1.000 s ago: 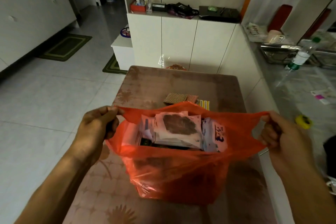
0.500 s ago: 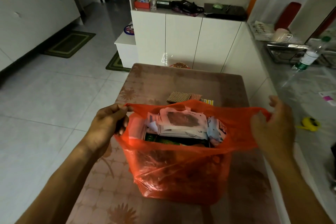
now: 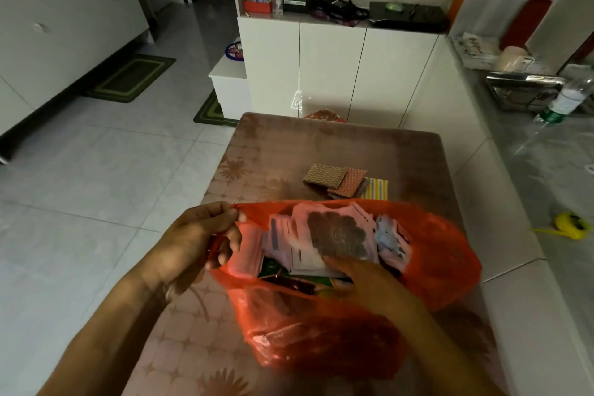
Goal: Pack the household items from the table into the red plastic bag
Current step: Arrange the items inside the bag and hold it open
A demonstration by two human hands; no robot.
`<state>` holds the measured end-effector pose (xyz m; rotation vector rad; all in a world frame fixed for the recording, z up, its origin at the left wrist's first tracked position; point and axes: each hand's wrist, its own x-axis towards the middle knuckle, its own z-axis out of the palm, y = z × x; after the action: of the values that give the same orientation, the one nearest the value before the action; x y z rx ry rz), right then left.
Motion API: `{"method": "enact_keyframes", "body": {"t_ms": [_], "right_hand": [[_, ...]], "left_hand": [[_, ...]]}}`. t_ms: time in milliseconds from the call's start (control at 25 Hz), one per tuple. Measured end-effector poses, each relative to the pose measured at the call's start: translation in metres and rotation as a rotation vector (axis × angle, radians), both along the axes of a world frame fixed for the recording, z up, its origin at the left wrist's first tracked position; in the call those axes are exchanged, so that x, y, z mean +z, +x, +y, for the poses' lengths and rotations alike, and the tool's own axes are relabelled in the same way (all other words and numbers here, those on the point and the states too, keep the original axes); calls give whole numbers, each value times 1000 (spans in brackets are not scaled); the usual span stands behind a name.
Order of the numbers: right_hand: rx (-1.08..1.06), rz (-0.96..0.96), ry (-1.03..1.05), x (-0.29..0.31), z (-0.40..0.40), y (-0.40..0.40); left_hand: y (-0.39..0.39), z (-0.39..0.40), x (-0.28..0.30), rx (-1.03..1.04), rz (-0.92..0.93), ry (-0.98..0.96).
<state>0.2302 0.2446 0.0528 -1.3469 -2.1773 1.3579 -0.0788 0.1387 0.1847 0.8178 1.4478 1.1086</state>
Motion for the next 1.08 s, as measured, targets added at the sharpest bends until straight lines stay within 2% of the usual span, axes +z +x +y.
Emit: {"method": "enact_keyframes", "body": {"t_ms": [40,80,160,200,240,280,320,400,440,480,520,600,680,720,760,840,1000,1080], "right_hand": [[-66,45,33,6,2,3],[-26,-23,97,10,-2,-3],[225,-430,160,1,-18,-32],[250,-574,148,2,-25,-49],[271,-623,158,-8,-23,-56],[270,-627,152,-6,-25,-59],[284,-599,171,-5,-25,-54],[330,-599,139,2,-22,-43],[354,-590,94,13,-20,-39],[382,-571,63,23,-14,-39],[356,-512,62,32,-1,-41],[105,-330,98,48,43,-56],[-253,-8,180,52,92,-73],[-380,62,194,44,119,-81],[-448,41,212,34,144,-88],[-410,-197,317,-6,188,-96],[11,-640,360,-80,226,-120],[108,-833,348,-107,231,-128]], "left_hand": [[-1,0,1,-16,-17,-21],[-2,4,1,-20,-18,-41],[-2,17,-6,-1,45,-93],[1,23,-11,17,110,-120],[4,29,-16,40,196,-130],[6,34,-21,75,320,-119],[9,38,-26,111,520,-82],[16,51,-34,112,1048,135],[20,63,-37,41,1228,291],[24,77,-42,-86,1332,397],[28,93,-49,-241,1387,423],[35,120,-68,-512,1411,284],[37,137,-87,-654,1427,135],[37,144,-96,-692,1440,90],[35,151,-105,-722,1452,56],[31,161,-120,-773,1458,23],[19,165,-143,-712,1426,62],[10,167,-149,-702,1385,18]]}}
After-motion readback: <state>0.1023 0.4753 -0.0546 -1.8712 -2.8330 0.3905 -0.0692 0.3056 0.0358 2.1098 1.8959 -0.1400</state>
